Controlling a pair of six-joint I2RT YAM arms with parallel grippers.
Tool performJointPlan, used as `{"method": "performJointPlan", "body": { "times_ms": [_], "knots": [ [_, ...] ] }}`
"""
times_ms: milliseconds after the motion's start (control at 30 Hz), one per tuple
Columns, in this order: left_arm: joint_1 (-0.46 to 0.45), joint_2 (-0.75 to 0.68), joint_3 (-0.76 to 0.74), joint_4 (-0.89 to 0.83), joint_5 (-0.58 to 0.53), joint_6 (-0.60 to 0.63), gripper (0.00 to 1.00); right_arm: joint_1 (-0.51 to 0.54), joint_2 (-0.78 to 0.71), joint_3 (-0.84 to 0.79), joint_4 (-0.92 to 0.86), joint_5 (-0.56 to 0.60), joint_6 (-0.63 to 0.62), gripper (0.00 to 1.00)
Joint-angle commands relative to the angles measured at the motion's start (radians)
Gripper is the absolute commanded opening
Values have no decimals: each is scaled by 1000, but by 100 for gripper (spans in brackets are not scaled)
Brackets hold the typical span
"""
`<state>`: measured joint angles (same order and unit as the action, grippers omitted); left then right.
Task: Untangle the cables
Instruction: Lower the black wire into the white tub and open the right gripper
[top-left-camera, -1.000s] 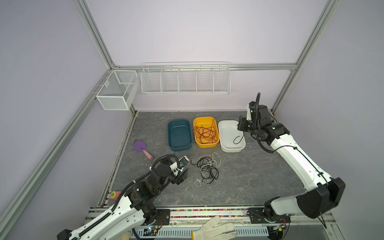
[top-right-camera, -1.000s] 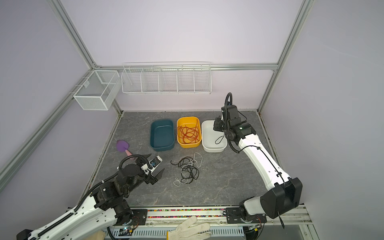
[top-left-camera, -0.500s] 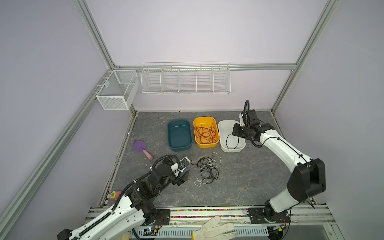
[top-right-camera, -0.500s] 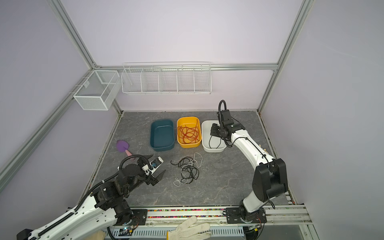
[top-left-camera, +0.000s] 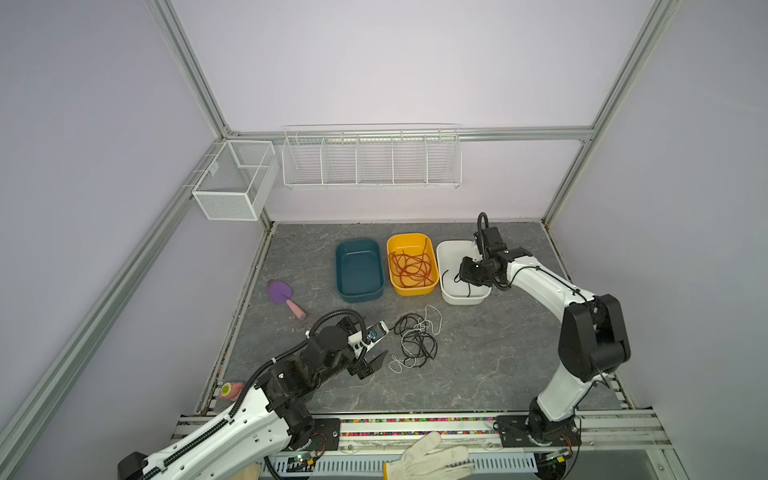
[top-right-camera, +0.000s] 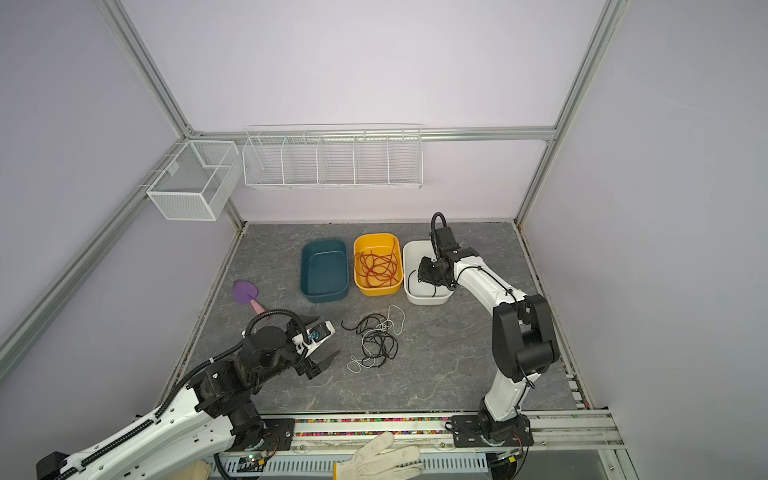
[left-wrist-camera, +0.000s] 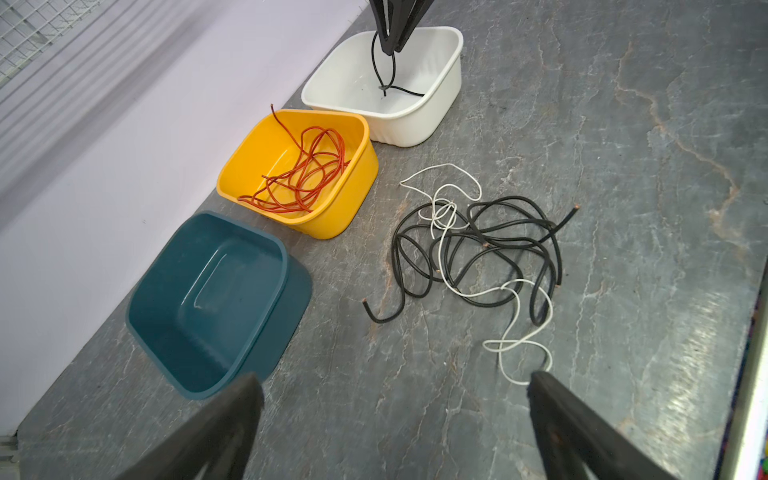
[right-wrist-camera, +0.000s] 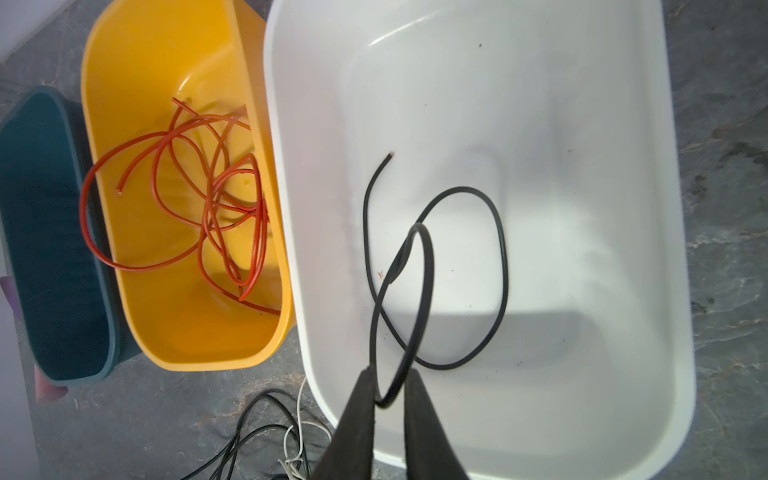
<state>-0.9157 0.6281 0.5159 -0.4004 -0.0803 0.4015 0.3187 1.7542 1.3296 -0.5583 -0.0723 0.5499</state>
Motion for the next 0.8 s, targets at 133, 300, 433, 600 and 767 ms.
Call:
{"method": "performJointPlan", "body": {
  "times_ms": [133,300,433,600,767],
  "knots": [
    [-3,11,-16,11,44,17,99,-11,37,-4,-30,-2,4,19],
    [-3,16,-17,10,49,16,99,-12,51,-4,-42,15,-3,19],
    [-3,13,-17,10,47,18,99,-10,32,-13,-56,24,-5,23],
    [-5,13,-17,10,50,18,99,-12,-19,-24,-75,45,-11,36],
    [-3,10,-17,9,50,18,99,-9,-66,-49,-85,50,-13,40]
  ]
}}
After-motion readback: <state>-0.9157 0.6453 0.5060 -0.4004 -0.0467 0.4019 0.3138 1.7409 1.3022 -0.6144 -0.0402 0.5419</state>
